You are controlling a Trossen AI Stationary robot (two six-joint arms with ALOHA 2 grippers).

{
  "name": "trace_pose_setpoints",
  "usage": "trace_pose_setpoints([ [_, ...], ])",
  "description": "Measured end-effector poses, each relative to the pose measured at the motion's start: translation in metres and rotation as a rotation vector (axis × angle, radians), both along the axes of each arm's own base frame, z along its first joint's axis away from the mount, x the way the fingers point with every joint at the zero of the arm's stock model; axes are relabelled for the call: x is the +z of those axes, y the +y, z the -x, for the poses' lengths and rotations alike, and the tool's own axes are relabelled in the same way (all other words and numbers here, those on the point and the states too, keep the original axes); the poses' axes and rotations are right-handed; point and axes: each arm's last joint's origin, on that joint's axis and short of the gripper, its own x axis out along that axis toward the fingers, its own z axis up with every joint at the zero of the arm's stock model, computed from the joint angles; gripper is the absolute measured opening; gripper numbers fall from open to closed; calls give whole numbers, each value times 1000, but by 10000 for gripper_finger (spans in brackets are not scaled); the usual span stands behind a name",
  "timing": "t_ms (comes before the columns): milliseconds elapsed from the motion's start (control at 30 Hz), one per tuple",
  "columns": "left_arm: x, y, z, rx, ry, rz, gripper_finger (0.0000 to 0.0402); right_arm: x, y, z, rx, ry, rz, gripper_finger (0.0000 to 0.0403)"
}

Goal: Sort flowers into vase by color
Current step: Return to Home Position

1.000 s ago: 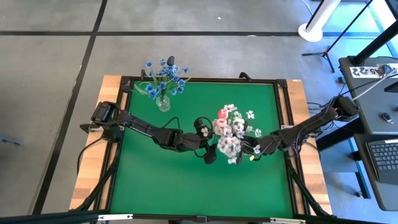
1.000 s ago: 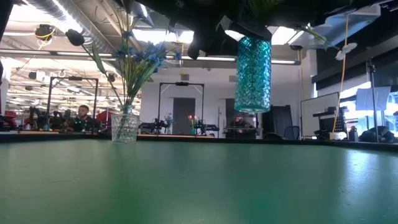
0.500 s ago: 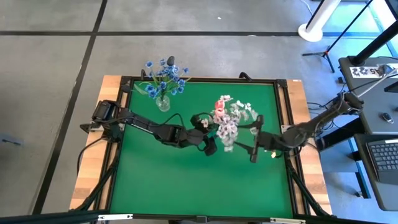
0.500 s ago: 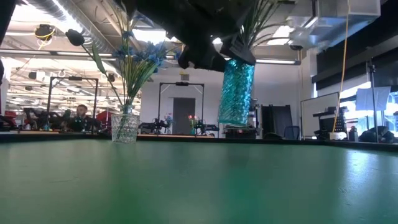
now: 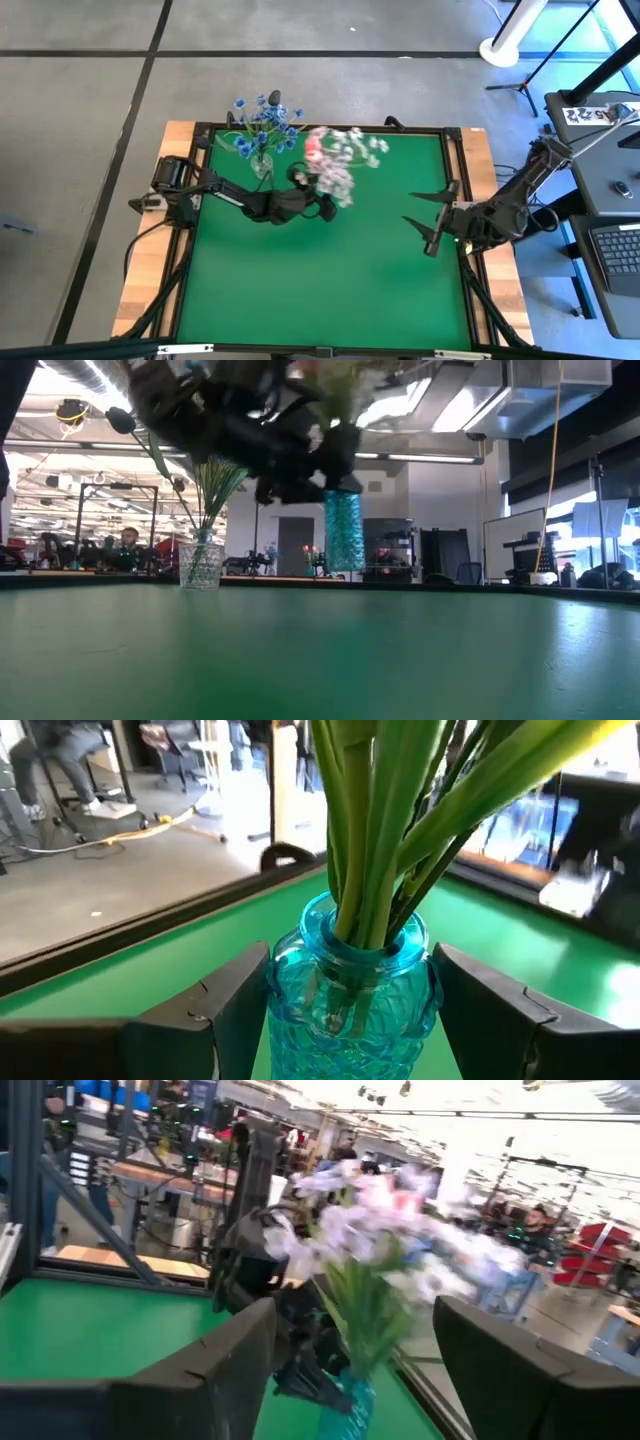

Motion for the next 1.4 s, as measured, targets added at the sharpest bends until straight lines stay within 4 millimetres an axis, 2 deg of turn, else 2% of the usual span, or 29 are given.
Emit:
trace_pose_setpoints([
  [100, -14, 8, 19, 21, -75, -3, 241, 3, 1, 8, -24, 1, 2, 263],
  [233, -29, 17, 35, 65, -41, -20, 241, 2, 3, 10, -42, 10, 9, 259],
  [400, -43, 24, 34, 82, 2, -27, 241, 2, 3, 10, -43, 10, 9, 259],
  [633, -51, 30, 29, 75, -21, 1, 241, 2, 3, 10, -43, 9, 10, 259],
  [767, -51, 27, 29, 81, -12, -8, 249, 3, 2, 10, -43, 7, 8, 259],
  [900, -57, 23, 31, 78, 35, -6, 299, 3, 3, 10, -43, 8, 7, 259],
  [1000, -58, 19, 31, 73, 31, 15, 318, 2, 3, 10, -43, 8, 7, 259],
  [1167, -62, 13, 32, 70, 44, 41, 316, 2, 2, 10, -49, 9, 5, 259],
  [1400, -55, -1, 35, 75, 71, 21, 314, 2, 2, 10, -81, 17, 7, 259],
])
